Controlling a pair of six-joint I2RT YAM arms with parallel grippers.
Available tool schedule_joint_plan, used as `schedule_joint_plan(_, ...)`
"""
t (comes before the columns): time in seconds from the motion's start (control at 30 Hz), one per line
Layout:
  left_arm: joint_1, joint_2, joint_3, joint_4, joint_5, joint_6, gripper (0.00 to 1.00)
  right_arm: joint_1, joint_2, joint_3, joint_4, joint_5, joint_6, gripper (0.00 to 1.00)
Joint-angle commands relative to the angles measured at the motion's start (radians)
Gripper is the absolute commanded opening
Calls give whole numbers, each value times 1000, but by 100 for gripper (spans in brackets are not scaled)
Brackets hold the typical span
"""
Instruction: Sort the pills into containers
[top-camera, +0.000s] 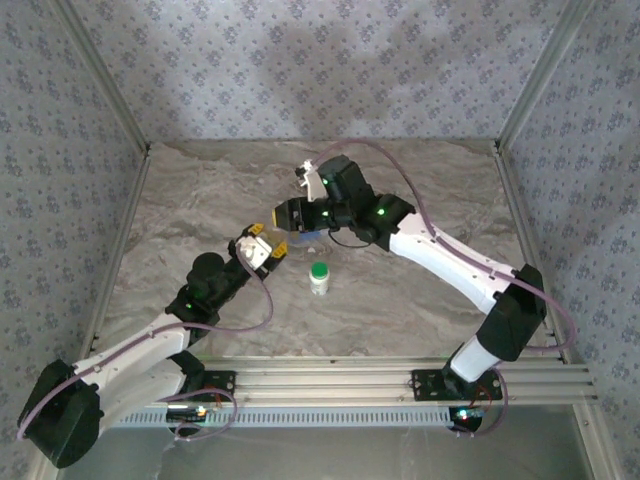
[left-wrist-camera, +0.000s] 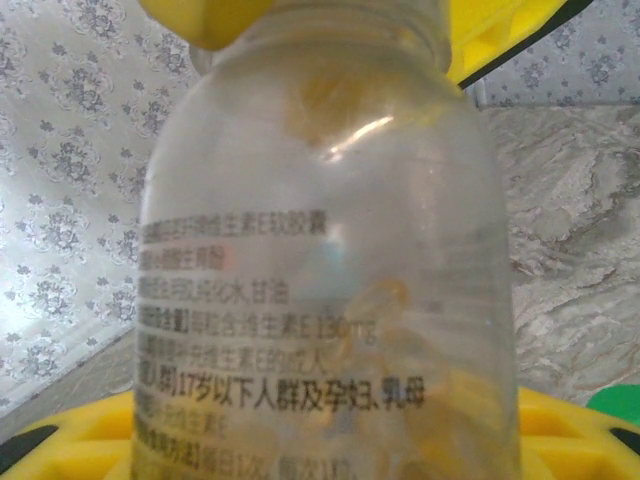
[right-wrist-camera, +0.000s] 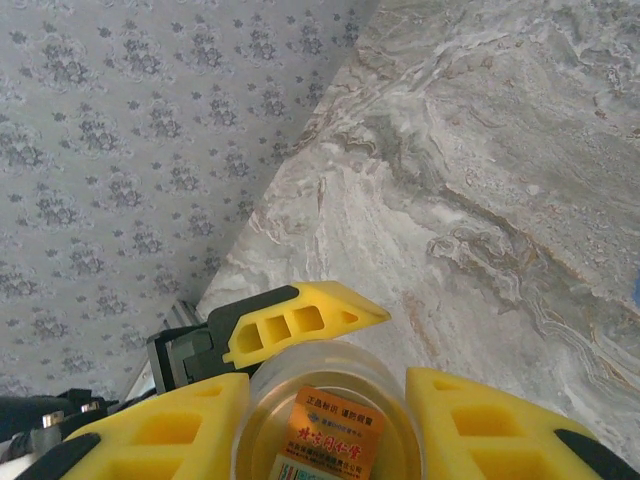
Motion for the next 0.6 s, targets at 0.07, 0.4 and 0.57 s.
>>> schedule_joint_plan(0.07, -33, -41, 22, 245, 147, 59, 13, -39, 84, 45, -19, 150, 10, 34)
schedule_joint_plan(0.4, -32, -14, 20, 235, 135, 75, 12, -54, 135, 169, -120, 125, -42, 48)
schedule_joint_plan(0.57, -33, -8, 17, 240, 136, 69, 12, -58, 138, 194, -146, 113, -52, 53)
